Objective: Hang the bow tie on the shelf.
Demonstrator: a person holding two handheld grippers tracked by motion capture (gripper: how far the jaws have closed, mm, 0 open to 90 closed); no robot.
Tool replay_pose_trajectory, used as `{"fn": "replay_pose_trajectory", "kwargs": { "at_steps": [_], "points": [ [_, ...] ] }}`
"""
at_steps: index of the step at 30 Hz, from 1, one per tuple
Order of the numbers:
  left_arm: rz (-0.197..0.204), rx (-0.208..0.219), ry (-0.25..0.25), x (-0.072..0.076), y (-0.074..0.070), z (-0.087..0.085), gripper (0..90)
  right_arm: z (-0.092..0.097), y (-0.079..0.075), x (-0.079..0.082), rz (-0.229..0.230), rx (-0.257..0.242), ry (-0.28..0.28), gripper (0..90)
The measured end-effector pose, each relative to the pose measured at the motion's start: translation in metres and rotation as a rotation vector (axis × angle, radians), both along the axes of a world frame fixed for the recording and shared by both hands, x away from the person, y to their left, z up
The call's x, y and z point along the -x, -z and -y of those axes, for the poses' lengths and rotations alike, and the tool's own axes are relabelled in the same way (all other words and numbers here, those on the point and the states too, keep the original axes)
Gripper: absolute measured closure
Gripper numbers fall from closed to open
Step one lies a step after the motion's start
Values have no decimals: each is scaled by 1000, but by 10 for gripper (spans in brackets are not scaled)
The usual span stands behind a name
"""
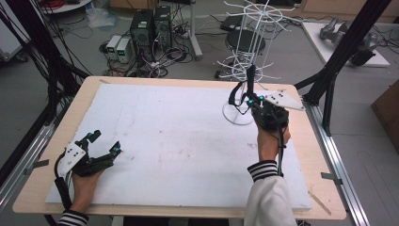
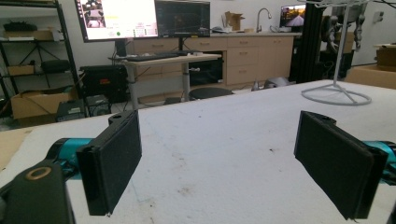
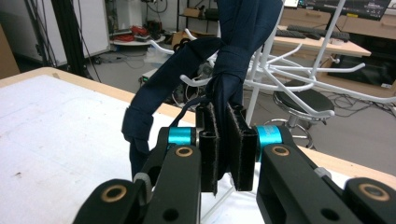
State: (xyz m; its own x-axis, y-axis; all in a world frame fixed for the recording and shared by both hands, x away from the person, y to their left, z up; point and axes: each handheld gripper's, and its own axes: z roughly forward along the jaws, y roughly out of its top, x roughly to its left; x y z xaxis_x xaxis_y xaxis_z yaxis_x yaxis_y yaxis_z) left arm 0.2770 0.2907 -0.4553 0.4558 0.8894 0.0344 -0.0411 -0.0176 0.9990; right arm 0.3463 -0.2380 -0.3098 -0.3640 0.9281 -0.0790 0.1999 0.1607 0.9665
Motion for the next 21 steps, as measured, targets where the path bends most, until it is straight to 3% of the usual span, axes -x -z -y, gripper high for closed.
{"fn": "replay_pose_trajectory", "kwargs": {
  "at_steps": [21],
  "points": [
    [-1,-2,1,0,0,0,154,3,7,-13,-53,10,30,826]
  ]
}}
